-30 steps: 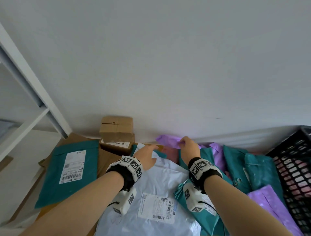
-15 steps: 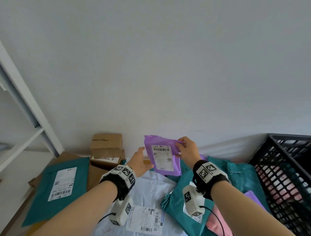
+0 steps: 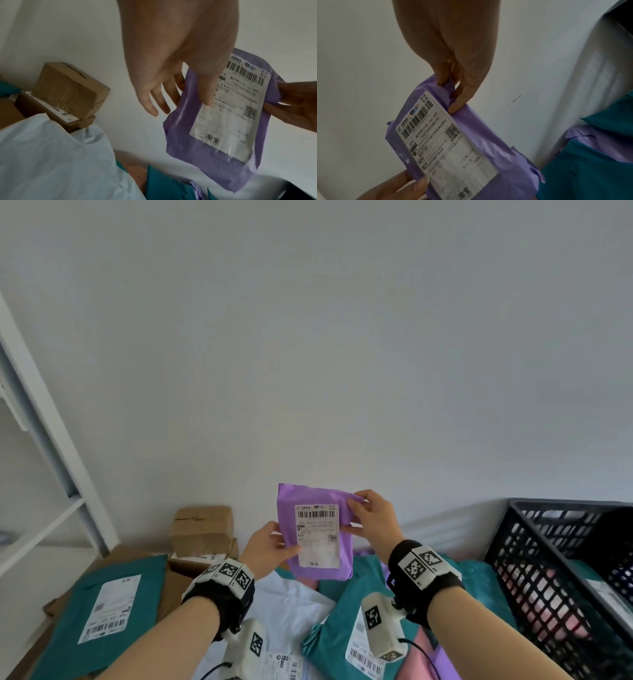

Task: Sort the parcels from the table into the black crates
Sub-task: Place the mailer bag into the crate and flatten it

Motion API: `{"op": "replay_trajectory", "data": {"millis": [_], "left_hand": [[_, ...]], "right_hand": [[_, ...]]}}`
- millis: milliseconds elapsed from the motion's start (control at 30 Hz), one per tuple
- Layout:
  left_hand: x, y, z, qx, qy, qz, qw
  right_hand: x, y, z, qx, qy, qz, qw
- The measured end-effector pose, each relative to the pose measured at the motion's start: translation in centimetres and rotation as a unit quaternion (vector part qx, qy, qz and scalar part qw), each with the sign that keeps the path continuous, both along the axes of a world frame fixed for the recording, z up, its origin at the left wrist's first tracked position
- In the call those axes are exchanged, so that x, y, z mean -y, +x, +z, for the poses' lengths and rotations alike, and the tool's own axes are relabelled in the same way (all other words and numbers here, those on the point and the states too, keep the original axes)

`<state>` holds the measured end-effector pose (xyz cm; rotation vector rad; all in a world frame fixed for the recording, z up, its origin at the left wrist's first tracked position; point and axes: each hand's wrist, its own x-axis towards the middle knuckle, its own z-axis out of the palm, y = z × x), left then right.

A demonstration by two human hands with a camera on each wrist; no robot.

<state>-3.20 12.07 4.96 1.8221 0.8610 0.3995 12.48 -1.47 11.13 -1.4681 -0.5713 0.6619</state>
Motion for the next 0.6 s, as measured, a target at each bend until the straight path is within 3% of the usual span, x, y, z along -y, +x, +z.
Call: {"op": "replay_trajectory", "data": {"millis": [600], "left_hand": [[4.1,-3.3,3.6,0.053,-0.021,0.032,0.998]], "right_hand": [[2.3,-1.4,3.0,-0.037,0.049,0.046,0.997]]}}
